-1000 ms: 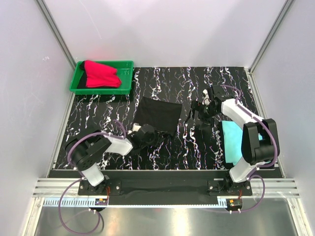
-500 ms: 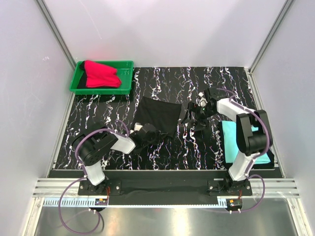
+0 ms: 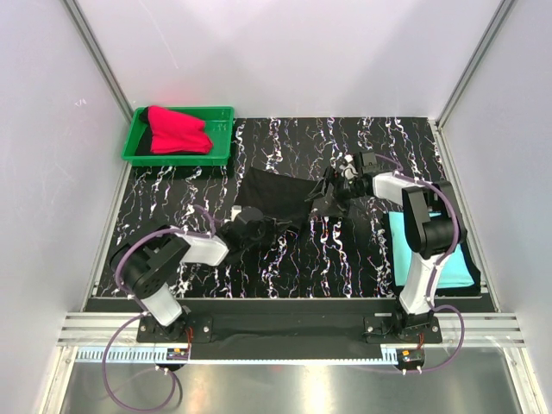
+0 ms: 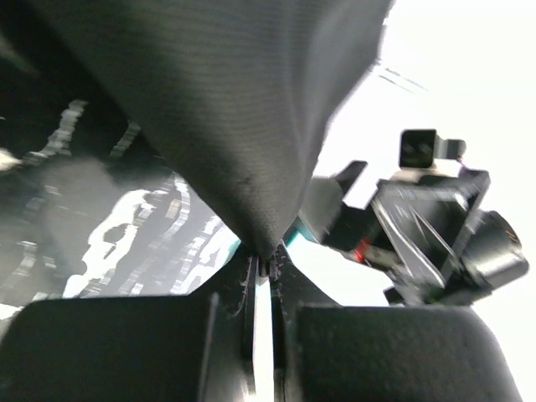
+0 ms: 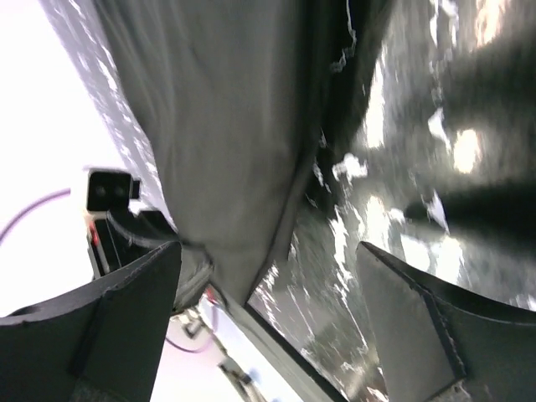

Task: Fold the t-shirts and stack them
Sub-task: Neatly place the folded tshirt to the corner

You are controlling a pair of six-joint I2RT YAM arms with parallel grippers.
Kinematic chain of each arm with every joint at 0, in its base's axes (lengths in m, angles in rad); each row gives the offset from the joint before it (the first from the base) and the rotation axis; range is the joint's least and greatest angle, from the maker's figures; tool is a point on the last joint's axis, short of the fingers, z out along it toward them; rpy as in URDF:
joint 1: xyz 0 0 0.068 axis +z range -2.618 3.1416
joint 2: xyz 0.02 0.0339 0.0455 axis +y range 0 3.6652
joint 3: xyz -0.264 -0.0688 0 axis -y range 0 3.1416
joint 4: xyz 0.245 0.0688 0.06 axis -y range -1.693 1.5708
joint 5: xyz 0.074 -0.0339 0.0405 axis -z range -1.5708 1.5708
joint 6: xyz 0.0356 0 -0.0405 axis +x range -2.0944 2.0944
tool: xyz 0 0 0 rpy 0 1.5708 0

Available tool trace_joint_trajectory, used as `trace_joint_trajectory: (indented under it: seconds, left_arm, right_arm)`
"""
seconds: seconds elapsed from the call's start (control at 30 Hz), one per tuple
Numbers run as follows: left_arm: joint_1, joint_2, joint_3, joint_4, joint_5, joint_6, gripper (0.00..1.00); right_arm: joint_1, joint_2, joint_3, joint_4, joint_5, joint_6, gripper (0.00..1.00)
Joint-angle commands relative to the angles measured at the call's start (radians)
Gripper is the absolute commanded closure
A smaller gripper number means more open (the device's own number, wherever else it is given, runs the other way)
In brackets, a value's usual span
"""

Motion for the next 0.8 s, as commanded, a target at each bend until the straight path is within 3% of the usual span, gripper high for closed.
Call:
trace_joint_trajectory:
  seconds: [0.0, 0.33, 0.77]
  left_arm:
    - [0.016, -0.071, -0.003, 0.036, 0.042, 0.010, 1.00]
    - [0.036, -0.122, -0.002, 0.023, 0.064, 0.004, 1.00]
    - [0.057, -0.174, -0.006, 0.010, 0.068, 0.006, 1.00]
  right_arm:
    - [-0.002, 0.043, -0.005, 0.168, -0.055, 0.140, 0.09]
    - [0.009, 0.097, -0.064, 0.336, -0.026, 0.430, 0.16]
    - [0.062, 0.048, -0.153, 0.345, 0.066, 0.579, 0.23]
